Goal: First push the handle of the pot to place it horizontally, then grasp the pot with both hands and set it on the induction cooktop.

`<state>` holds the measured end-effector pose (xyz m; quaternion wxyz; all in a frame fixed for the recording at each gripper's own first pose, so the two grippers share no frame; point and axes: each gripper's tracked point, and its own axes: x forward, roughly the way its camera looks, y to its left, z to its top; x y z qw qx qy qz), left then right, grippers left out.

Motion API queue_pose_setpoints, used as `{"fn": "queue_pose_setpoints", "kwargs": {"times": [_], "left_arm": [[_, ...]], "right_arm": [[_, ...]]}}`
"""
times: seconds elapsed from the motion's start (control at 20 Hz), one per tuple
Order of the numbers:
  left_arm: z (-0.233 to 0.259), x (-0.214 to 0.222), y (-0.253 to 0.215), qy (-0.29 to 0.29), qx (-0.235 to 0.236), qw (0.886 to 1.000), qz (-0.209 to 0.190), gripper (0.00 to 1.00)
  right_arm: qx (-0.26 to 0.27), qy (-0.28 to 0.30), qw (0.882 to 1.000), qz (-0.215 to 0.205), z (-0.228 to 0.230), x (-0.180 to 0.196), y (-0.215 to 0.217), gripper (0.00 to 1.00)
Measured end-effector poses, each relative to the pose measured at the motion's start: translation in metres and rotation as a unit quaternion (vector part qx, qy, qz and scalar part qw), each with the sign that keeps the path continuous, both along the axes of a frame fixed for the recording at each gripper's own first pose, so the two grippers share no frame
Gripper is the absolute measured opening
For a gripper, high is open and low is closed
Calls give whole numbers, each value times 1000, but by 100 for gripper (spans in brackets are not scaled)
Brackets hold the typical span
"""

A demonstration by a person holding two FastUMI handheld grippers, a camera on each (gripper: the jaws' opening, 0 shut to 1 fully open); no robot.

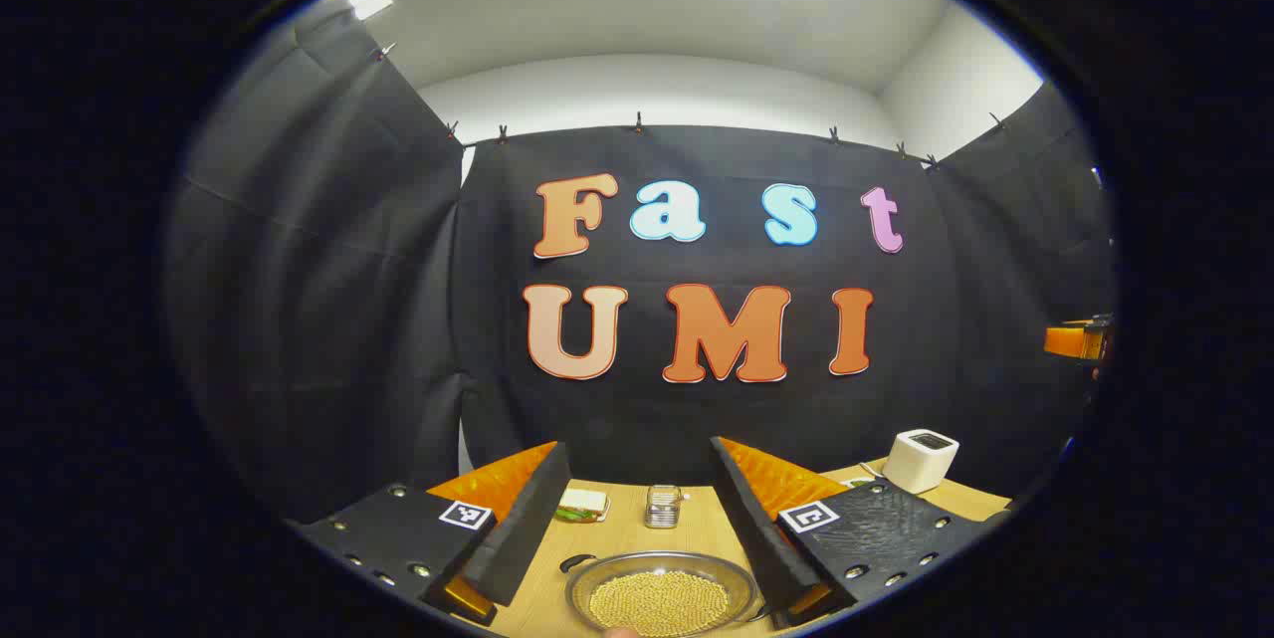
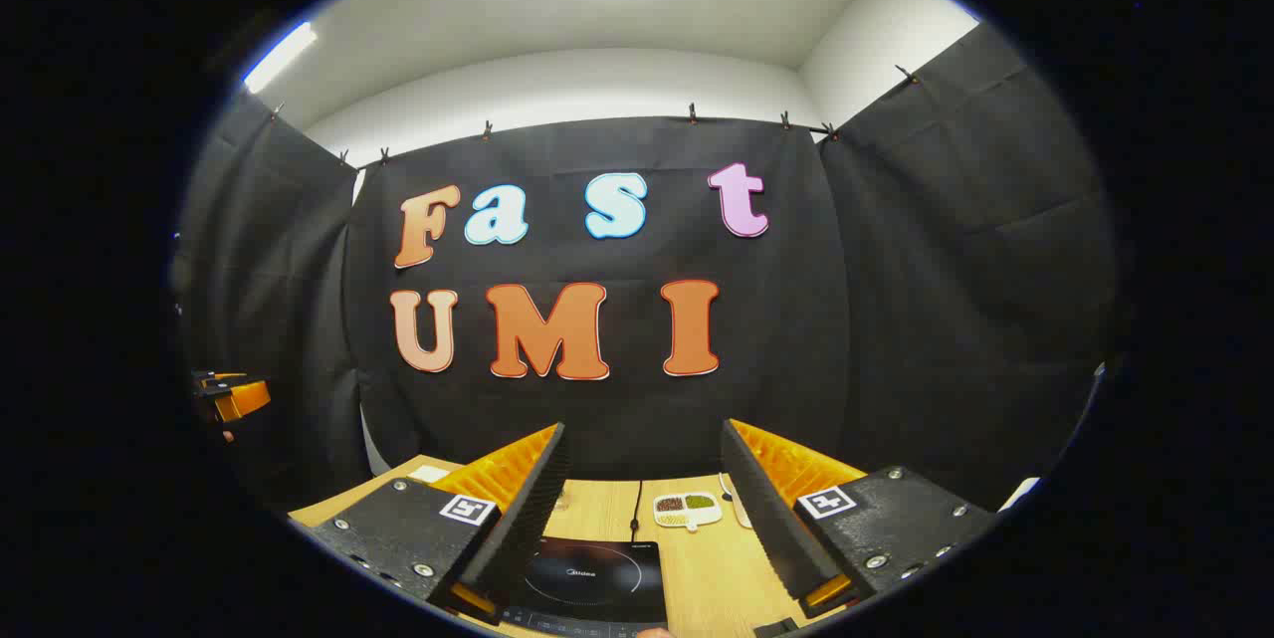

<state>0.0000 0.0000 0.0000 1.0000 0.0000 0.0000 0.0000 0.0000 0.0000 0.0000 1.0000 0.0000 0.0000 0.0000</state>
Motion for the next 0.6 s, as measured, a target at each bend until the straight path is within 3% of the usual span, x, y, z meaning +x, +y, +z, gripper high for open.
{"fn": "queue_pose_setpoints", "kwargs": {"times": [0.6], "left_arm": [[-1,8,-10,8,-12,1000,-20,89]], "right_arm": [[3,6,1000,-4,-6,3,-10,95]]}}
